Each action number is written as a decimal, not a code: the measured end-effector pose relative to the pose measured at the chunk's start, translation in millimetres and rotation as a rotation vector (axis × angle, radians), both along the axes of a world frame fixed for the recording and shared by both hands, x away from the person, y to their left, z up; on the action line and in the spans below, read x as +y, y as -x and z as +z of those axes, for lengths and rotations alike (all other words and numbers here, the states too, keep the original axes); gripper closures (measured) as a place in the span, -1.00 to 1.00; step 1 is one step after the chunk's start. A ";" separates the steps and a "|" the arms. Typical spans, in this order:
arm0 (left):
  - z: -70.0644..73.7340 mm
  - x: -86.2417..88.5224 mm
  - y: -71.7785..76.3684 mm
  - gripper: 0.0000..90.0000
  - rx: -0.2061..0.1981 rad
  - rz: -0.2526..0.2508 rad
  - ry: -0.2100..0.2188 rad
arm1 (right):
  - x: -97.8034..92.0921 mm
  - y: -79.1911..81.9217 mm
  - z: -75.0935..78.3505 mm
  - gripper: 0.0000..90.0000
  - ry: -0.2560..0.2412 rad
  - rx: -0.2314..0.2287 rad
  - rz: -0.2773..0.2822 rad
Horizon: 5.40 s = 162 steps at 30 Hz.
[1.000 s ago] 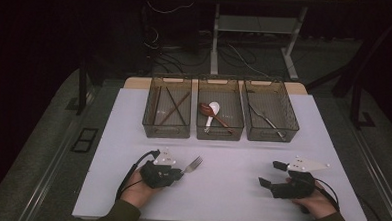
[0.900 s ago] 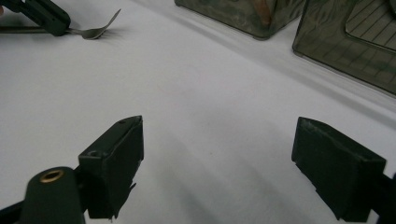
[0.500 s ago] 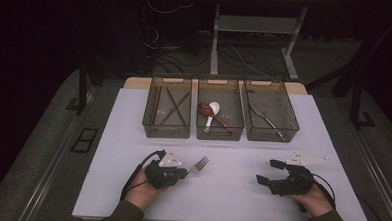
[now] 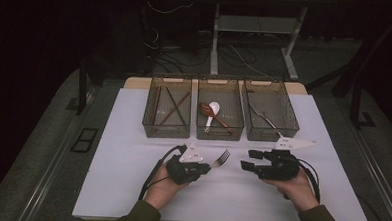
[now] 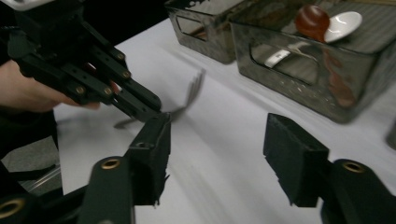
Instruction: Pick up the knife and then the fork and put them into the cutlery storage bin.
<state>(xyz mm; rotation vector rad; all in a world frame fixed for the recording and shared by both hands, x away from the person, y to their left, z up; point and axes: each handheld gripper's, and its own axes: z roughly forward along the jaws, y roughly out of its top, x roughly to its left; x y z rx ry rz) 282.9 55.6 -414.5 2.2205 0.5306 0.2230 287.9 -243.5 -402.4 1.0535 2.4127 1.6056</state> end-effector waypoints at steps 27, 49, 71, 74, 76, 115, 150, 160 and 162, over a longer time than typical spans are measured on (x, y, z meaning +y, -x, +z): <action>9.6 -29.0 -8.6 0.37 -0.039 0.022 0.170 | 7.2 -35.9 19.2 0.93 -0.076 -0.054 -0.073; -5.4 72.4 4.1 -0.34 -0.018 0.093 0.224 | -75.2 -84.9 90.6 0.93 -0.019 -0.162 -0.295; -25.6 100.9 11.2 -1.00 0.022 0.146 0.188 | -107.7 -143.8 77.9 0.93 0.110 -0.113 -0.464; -25.8 100.2 11.6 -1.00 0.024 0.141 0.186 | -102.1 -150.0 65.2 0.93 0.128 -0.082 -0.453; -26.0 99.9 11.9 -1.00 0.028 0.137 0.186 | -100.4 -154.2 54.7 0.93 0.133 -0.058 -0.447; -23.8 97.2 11.3 -1.00 0.013 0.132 0.172 | -102.1 -123.1 37.0 -0.46 0.189 -0.094 -0.423; -21.0 97.3 14.9 -1.00 -0.010 0.142 0.164 | -49.9 5.1 -12.4 -0.70 0.122 -0.162 -0.221; -21.0 98.5 15.9 -1.00 -0.011 0.138 0.165 | -53.2 21.9 -32.6 -0.70 0.131 -0.134 -0.176; -21.3 98.3 15.9 -1.00 -0.010 0.136 0.163 | -53.5 24.7 -37.1 -0.70 0.142 -0.125 -0.166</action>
